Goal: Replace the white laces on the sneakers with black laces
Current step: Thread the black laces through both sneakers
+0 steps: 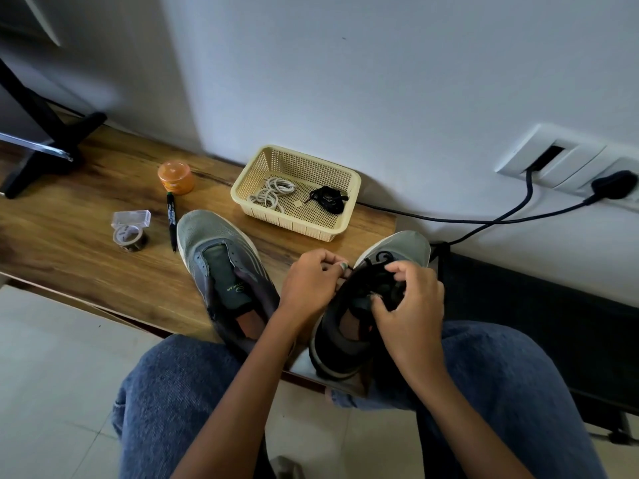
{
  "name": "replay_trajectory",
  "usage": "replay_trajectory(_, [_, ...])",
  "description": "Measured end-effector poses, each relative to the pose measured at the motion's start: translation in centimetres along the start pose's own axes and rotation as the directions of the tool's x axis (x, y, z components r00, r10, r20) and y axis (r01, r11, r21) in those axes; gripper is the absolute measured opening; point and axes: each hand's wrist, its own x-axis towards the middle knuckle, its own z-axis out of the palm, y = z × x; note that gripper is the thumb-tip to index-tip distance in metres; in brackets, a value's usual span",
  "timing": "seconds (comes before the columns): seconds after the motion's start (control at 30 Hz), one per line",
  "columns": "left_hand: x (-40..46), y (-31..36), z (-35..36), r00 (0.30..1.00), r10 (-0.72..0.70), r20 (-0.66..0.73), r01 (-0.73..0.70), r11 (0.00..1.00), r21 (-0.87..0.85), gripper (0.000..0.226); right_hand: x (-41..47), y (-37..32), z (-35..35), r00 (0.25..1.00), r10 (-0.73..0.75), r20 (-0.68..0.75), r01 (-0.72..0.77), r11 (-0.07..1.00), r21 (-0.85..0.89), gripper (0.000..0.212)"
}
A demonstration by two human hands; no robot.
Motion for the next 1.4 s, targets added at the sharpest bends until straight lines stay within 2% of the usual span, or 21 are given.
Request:
replay_trajectory(0.17, [0.0,0.0,0.1,0.999,-0.052,0.007,0.052,0.997,-0.05,0.015,-1.5,1.8,-0.1,0.995,0.086,0.04,-0.089,0.993,0.073,0.036])
replay_trajectory(0.43, [-0.2,0.2,0.0,0.994,-0.112,0.005,0.112,0.988,-0.106,0.014,-1.5,2.1,0.1,0.998,0.051,0.039,-0.054,0.997,0.062,0.031])
replay_trajectory(0.5, [-0.6,0.3,-0.2,0.998,-0.06,-0.033,0.059,0.997,-0.052,0.014,-1.3,2.2,0.1,0.997,0.057,0.049,-0.061,0.995,0.076,0.032])
replay_trajectory(0.6, [-1.8,0.7,-0.3,0.985,0.137,-0.107,-0.119,0.98,0.16,0.011,-1.0,2.6,0.3,0.995,0.075,0.06,-0.081,0.992,0.097,0.033])
replay_trajectory(0.67, [-2.6,1.3,-0.3,0.965,0.242,-0.105,-0.213,0.95,0.228,0.009,-1.0,2.9,0.5,0.996,0.08,0.049,-0.085,0.992,0.094,0.034])
replay_trajectory(0.9, [-3.5,2.0,-0.5,0.94,0.327,-0.092,-0.312,0.938,0.152,0.011,-1.1,3.5,0.8,0.995,0.09,0.044,-0.093,0.993,0.075,0.035])
replay_trajectory(1.03, [-3.4,2.0,-0.7,0.898,0.386,-0.208,-0.379,0.922,0.077,0.013,-1.0,3.4,0.8,0.995,0.091,0.052,-0.094,0.993,0.07,0.034])
replay_trajectory(1.2, [-2.7,1.7,-1.2,0.847,0.358,-0.393,-0.399,0.917,-0.025,0.011,-1.0,3.1,0.8,0.996,0.071,0.053,-0.074,0.995,0.07,0.034])
replay_trajectory(1.4, [-2.6,1.9,-1.9,0.71,0.285,-0.644,-0.455,0.884,-0.11,0.02,-1.0,2.8,0.7,0.995,0.072,0.072,-0.077,0.995,0.062,0.034])
